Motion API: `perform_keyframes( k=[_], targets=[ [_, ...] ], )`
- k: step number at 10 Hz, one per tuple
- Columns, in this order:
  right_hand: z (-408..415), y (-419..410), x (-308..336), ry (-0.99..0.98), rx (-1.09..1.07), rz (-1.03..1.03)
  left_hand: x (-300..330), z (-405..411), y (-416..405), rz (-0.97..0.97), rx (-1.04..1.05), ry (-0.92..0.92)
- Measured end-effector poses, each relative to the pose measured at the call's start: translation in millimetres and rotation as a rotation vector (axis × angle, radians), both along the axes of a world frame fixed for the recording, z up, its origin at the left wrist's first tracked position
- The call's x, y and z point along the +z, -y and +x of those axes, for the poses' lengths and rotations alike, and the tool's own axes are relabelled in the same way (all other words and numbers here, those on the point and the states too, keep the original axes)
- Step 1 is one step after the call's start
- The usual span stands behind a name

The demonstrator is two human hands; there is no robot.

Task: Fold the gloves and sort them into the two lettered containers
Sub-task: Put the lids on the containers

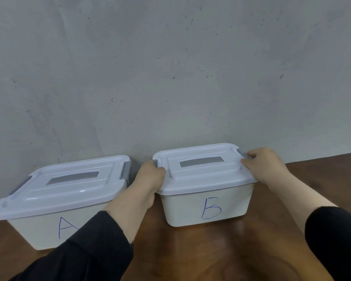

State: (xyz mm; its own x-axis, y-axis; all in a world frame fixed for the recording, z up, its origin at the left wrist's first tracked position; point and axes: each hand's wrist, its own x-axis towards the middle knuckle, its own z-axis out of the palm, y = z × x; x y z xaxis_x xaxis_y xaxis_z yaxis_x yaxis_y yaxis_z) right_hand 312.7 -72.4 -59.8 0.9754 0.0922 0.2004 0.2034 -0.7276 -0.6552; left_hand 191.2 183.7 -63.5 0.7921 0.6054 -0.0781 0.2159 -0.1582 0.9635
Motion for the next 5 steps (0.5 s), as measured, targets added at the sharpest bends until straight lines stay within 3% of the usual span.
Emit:
perform_keyframes(
  k=[2,5],
  targets=[
    [3,2,-3,0.011,0.042,0.028,-1,8,-2,0.15,0.016,-0.046],
    [4,-3,0,0.045,0.066,-0.17,8,7,1,0.385,-0.074,-0.164]
  ],
)
